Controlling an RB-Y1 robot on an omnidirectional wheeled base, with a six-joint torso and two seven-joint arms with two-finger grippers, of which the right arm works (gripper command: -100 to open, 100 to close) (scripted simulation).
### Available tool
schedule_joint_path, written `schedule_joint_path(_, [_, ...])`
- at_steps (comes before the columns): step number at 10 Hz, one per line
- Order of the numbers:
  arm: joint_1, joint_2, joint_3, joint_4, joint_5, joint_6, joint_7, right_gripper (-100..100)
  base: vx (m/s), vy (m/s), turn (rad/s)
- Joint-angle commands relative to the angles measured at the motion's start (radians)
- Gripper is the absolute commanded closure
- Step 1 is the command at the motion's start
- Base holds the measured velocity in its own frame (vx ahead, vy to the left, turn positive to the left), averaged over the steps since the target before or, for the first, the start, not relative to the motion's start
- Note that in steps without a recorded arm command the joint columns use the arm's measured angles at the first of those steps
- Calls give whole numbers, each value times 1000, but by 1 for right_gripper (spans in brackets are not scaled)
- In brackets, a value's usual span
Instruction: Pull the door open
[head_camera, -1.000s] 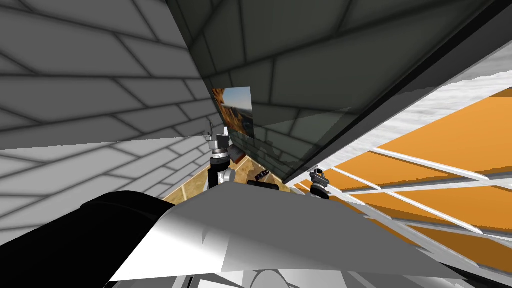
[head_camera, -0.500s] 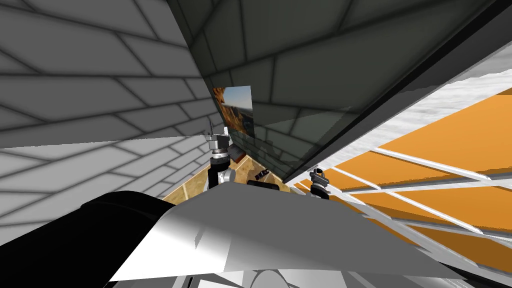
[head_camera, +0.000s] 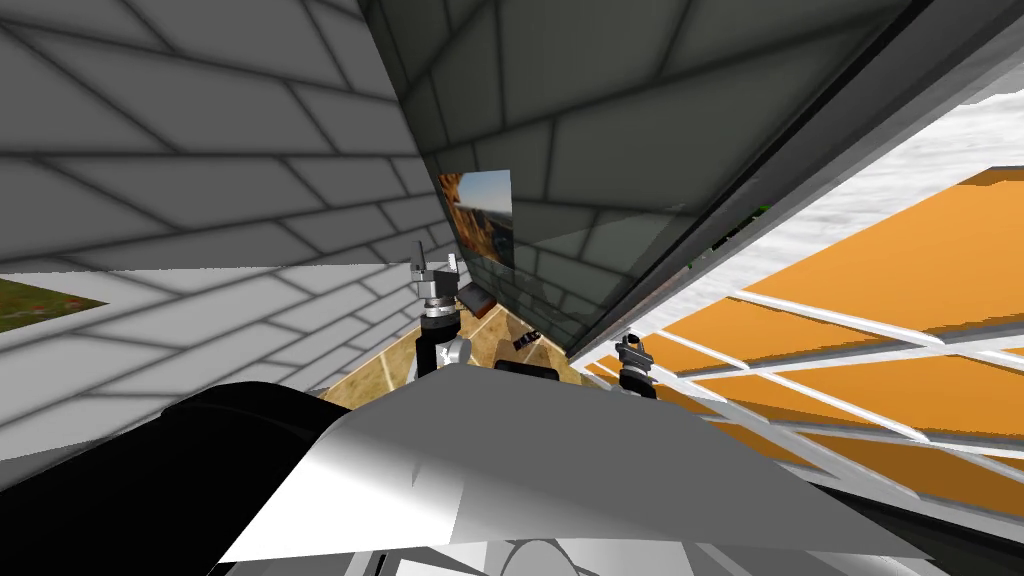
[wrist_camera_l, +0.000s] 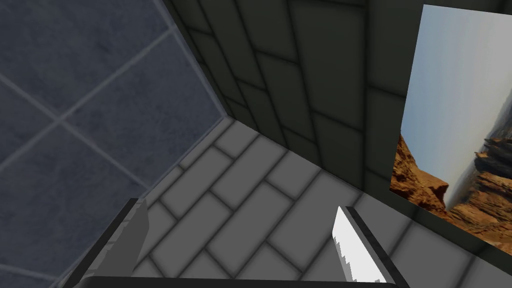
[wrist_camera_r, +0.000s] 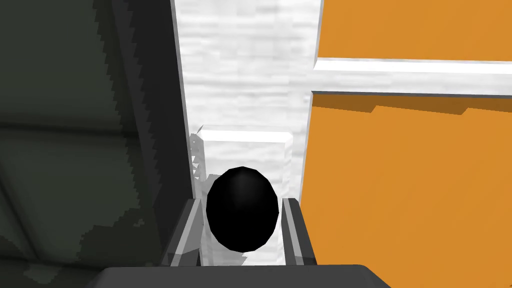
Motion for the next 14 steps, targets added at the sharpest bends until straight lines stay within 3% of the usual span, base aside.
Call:
schedule_joint_path(1, [4, -8, 21, -9, 11, -3, -18, 100, -250, -9, 68])
schedule_joint_path(4, [2, -14, 39, -7, 22, -6, -32, 100, -175, 4, 43])
schedule_joint_path(5, [10, -22, 64, -15, 34, -11, -48, 100, -146, -15, 56])
schedule_joint_path(11, [35, -59, 138, -47, 74, -34, -101, 100, -216, -11, 52])
schedule_joint_path(13, [34, -59, 141, -44, 76, -35, -101, 100, -150, -1, 27])
schedule_joint_path(14, [46, -72, 169, -51, 91, -49, -121, 100, -190, -6, 58])
